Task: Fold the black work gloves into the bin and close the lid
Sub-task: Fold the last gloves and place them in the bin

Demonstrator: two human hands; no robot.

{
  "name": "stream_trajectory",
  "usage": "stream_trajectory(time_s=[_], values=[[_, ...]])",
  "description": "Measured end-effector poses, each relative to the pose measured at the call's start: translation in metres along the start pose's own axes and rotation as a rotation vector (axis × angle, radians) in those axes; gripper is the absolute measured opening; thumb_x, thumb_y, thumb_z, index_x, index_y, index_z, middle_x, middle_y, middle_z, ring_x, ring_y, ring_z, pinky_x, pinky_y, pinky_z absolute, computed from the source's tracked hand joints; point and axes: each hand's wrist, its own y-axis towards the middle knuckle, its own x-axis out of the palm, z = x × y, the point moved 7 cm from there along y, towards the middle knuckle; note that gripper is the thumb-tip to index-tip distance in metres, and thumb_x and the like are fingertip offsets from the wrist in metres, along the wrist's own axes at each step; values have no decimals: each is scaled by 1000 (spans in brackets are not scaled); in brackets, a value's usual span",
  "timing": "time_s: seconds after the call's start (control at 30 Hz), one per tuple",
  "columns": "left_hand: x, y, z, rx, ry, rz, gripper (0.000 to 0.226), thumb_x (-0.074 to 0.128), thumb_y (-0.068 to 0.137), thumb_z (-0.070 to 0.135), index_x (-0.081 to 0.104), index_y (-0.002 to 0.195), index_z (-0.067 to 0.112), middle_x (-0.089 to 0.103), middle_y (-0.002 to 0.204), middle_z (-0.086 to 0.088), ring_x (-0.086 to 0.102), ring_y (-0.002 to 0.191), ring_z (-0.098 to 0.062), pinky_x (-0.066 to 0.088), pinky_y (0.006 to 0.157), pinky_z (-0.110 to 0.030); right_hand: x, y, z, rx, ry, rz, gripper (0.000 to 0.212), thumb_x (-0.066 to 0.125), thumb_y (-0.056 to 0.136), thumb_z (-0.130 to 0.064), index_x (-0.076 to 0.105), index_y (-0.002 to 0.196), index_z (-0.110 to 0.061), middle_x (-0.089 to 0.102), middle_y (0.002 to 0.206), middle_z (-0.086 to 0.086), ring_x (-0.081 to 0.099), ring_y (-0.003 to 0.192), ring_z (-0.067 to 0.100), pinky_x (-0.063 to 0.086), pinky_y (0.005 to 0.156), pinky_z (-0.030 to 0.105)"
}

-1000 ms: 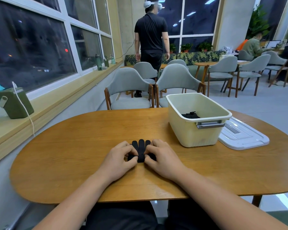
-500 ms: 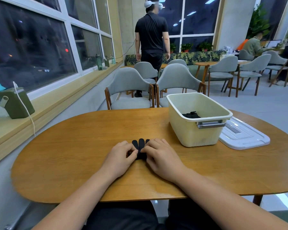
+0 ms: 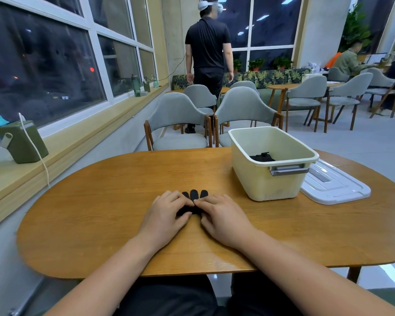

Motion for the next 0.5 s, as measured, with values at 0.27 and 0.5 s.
stream_trajectory(time_s=[0.27, 0.5], values=[[0, 2, -6, -47, 22, -5, 24, 79, 94, 31, 77, 117, 38, 65, 108, 25, 56, 108, 0, 48, 90, -34, 0, -2, 0, -30, 25, 21, 53, 54, 101, -31, 57, 154, -24, 58, 156, -4, 53, 141, 17, 40, 117, 37], [6, 7, -13, -48, 57, -34, 28, 71, 100, 36, 75, 127, 40, 66, 112, 24, 54, 109, -2, 50, 94, -36, -6, -2, -7, -88, 5, 49, 44, 58, 98, -28, 66, 141, -23, 66, 139, -8, 57, 128, 17, 41, 107, 31]])
